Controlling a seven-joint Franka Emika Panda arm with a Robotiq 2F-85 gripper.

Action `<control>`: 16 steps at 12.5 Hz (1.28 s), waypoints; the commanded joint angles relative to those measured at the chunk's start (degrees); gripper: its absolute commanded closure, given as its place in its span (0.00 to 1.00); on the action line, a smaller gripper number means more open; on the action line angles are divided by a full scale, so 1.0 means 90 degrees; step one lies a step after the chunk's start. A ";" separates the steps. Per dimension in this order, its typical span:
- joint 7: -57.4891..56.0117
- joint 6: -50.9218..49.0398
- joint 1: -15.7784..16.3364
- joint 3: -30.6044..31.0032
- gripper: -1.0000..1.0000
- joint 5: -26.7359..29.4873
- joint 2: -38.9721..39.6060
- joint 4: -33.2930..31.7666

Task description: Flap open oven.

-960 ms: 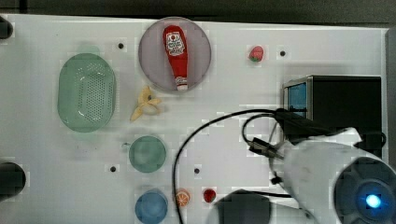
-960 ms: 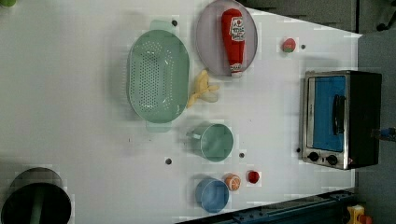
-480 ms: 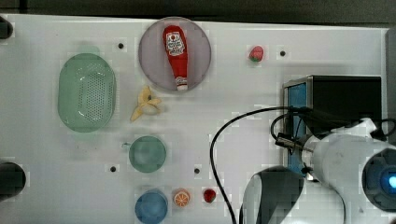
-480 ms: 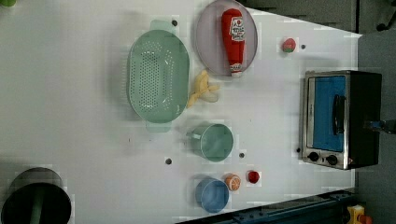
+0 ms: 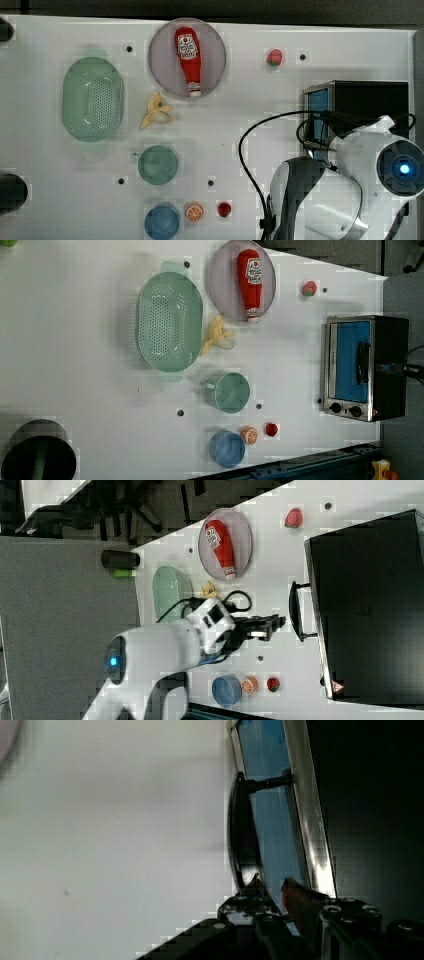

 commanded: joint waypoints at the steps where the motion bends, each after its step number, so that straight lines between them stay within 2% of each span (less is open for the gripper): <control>1: -0.0314 0.0451 -0.0047 -0.0123 0.83 0.0004 0.0300 0.0050; 7: -0.0318 0.0964 -0.0038 -0.0099 0.83 0.0008 0.1033 0.0043; 11: -0.0222 0.0998 0.0052 -0.0048 0.83 -0.0061 0.1228 0.0038; 13: -0.0003 0.0981 0.0135 0.0018 0.83 -0.0497 0.1225 0.0035; 16: 0.1087 0.0936 0.0310 0.0140 0.83 -0.1755 0.1227 -0.0039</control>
